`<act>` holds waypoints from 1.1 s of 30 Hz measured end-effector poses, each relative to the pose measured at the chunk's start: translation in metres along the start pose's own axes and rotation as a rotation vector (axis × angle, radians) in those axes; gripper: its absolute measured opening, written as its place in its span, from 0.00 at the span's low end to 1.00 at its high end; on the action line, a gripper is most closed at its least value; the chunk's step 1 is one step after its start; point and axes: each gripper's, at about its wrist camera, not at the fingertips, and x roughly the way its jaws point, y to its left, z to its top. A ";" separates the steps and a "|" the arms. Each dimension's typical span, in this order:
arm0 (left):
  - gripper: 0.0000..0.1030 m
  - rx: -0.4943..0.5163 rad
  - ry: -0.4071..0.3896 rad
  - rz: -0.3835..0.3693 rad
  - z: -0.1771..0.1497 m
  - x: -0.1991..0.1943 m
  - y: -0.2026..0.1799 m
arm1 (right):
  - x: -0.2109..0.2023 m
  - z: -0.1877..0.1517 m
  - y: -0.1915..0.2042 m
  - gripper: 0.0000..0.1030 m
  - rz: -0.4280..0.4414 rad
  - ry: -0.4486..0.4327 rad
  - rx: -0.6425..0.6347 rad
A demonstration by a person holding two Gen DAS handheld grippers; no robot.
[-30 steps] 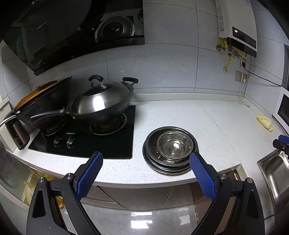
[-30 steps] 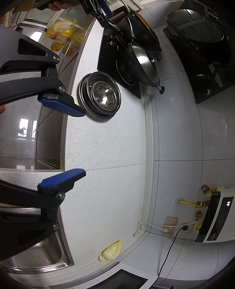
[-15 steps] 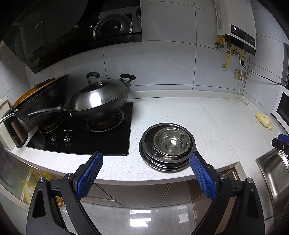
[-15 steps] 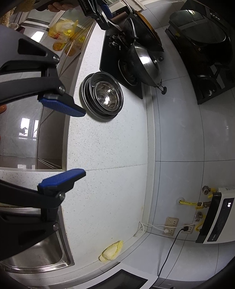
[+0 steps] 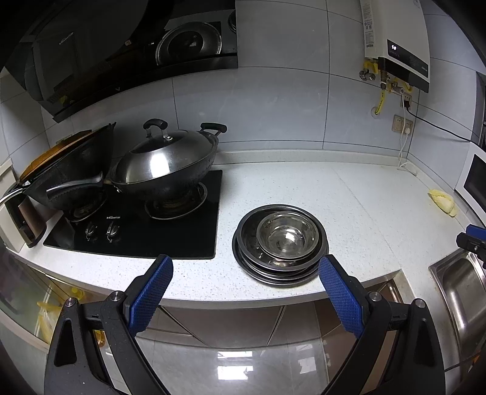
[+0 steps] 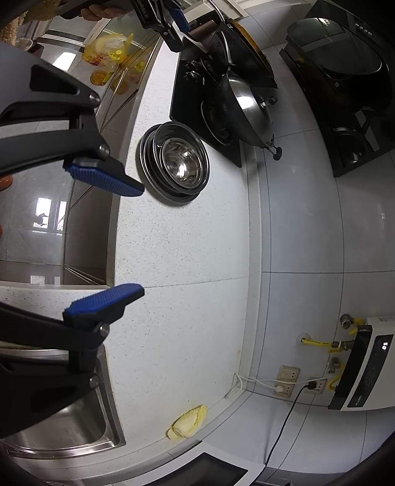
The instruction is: Organize plates and bowls
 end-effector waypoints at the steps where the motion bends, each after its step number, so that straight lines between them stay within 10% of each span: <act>1: 0.91 0.000 0.000 -0.001 -0.001 0.000 0.000 | -0.001 0.000 0.000 0.56 0.000 0.000 -0.001; 33: 0.91 -0.001 0.001 0.000 -0.002 -0.005 -0.001 | -0.009 -0.003 -0.002 0.56 -0.002 -0.005 -0.017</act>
